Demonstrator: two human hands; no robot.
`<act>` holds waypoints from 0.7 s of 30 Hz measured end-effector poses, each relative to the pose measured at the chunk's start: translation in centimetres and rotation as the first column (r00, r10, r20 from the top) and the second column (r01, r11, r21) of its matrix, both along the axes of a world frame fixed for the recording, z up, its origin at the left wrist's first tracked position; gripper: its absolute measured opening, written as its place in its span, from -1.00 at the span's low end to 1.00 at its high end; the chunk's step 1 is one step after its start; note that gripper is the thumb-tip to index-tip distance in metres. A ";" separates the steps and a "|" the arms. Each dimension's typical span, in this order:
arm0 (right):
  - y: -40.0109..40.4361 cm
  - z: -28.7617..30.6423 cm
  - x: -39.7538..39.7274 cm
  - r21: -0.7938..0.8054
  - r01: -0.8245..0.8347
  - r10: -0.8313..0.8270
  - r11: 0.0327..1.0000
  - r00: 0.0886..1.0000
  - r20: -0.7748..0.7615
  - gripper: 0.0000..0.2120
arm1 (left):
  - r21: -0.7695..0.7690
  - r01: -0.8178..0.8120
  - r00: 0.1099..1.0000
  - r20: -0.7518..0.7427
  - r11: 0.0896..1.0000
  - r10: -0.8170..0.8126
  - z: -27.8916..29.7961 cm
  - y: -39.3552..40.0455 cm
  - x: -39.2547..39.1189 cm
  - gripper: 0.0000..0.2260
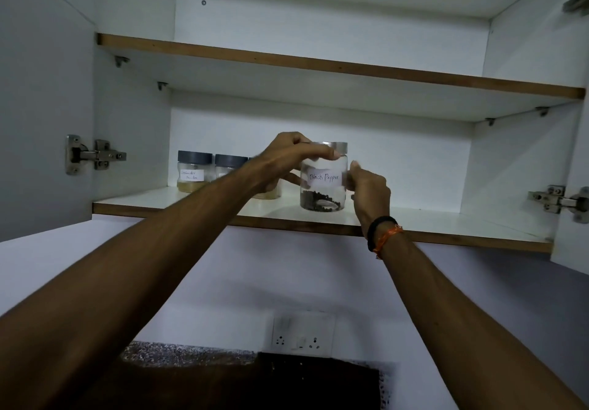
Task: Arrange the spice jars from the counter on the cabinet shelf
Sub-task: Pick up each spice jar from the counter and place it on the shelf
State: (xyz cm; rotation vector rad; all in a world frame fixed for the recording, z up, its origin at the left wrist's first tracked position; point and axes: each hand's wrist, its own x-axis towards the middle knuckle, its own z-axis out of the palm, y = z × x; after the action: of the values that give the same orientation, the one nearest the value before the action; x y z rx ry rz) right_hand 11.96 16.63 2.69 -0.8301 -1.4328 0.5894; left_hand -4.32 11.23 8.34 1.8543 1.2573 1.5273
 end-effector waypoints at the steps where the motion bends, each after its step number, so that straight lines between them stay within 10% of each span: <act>1: 0.6 -0.1 0.1 0.021 0.108 -0.110 0.994 0.988 0.107 -0.66 | -0.004 -0.017 1.000 -0.007 1.000 0.017 0.3 0.2 -0.1 -0.52; 9: 3.3 -2.5 0.1 0.229 0.373 -0.437 0.899 0.736 0.518 -0.78 | -0.037 -0.141 0.987 -0.082 0.989 0.138 1.3 3.6 -1.4 -0.64; 21: 3.6 -2.8 -0.4 0.277 0.477 -0.552 0.834 0.713 0.433 -0.79 | -0.074 -0.247 0.965 -0.116 0.966 0.237 -1.2 9.9 -3.7 -0.48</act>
State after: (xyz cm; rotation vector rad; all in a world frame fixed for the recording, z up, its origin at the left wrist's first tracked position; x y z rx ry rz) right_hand 11.60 20.20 -0.09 -1.2682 -1.5787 -0.1877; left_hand -8.01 21.12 7.11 1.7988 1.6257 1.4820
